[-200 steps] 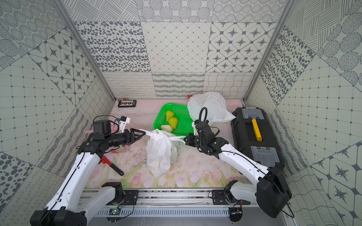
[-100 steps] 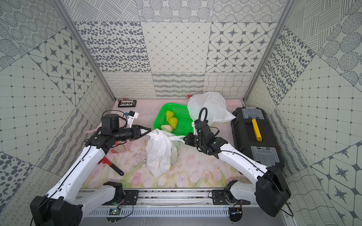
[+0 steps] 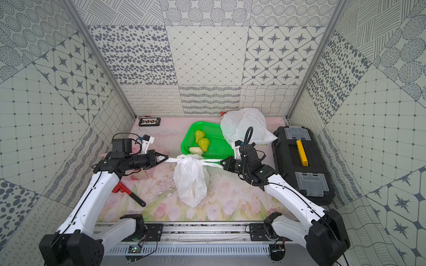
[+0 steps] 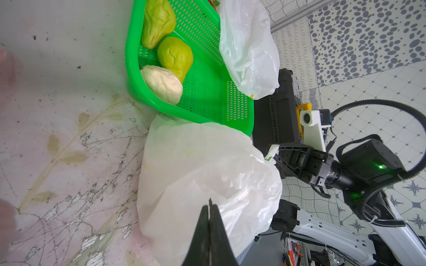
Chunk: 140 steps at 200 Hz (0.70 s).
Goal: Place the pears into plastic bags & tie knots
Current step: Tie the plastic bag at the center of the board, then pick up the plastic bag at the center of the board.
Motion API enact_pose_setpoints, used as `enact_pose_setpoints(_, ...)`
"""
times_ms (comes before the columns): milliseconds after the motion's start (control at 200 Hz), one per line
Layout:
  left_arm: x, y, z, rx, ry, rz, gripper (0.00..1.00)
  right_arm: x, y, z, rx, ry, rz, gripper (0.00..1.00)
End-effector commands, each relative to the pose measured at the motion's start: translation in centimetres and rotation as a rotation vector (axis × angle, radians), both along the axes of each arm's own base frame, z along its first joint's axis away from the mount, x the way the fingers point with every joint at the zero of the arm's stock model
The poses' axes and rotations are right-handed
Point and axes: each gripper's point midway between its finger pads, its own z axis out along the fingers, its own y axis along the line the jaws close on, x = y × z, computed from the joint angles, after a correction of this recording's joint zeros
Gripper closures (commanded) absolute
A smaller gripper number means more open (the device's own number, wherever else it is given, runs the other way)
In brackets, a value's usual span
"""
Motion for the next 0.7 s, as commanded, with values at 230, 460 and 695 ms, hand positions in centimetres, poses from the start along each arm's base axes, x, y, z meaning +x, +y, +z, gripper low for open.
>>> enact_pose_setpoints(230, -0.2, -1.9, 8.4, 0.171, -0.274, -0.099, 0.28, 1.2, 1.2, 5.9, 0.053, -0.168, 0.023, 0.50)
enact_pose_setpoints(460, -0.5, -5.0, 2.8, 0.415, -0.229, -0.286, 0.01, 1.2, 0.0, 6.5, 0.030, -0.207, 0.002, 0.45)
enact_pose_setpoints(695, -2.8, -8.3, -2.4, 0.613, -0.198, -0.524, 0.01, 1.7, -1.6, 7.1, 0.022, -0.233, -0.064, 0.41)
